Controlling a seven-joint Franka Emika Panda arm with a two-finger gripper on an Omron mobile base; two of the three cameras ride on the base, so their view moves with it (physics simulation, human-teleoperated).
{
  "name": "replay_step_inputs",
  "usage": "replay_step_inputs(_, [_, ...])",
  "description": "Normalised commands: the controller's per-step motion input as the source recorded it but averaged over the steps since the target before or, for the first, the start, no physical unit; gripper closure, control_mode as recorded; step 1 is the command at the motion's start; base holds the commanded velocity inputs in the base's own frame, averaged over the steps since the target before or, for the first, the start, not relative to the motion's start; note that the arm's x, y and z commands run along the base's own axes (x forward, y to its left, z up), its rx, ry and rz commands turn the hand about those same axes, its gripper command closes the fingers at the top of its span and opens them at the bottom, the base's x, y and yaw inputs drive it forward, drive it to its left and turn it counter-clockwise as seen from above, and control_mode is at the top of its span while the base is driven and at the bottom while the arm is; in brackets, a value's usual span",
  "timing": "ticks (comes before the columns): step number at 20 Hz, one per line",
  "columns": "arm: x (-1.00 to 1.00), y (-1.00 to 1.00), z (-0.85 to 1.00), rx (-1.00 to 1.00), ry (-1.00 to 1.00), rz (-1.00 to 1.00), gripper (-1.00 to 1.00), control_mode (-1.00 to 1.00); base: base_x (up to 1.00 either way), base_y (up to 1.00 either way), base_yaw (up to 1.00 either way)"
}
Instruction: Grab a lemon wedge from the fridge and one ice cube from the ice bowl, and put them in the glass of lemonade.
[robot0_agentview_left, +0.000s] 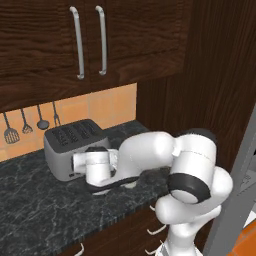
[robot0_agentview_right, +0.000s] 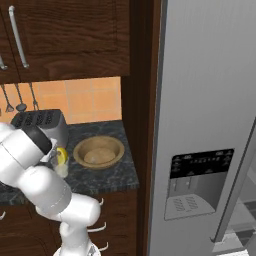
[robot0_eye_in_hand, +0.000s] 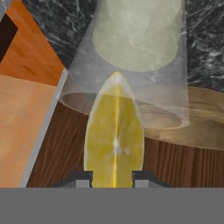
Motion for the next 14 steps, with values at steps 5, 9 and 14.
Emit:
replay_step_inputs(5, [0.20,0.36,0.00,-0.09,0.00,0.00,-1.00,-1.00,0.00,0.00,0.00])
replay_step_inputs(9, [-0.01,0.15,0.00,-0.12,0.00,-0.01,-1.00,-1.00,0.00,0.00,0.00])
replay_step_inputs(14, [-0.05,-0.05,0.00,-0.06,-0.01,-0.05,-1.00,-1.00,0.00,0.00,0.00])
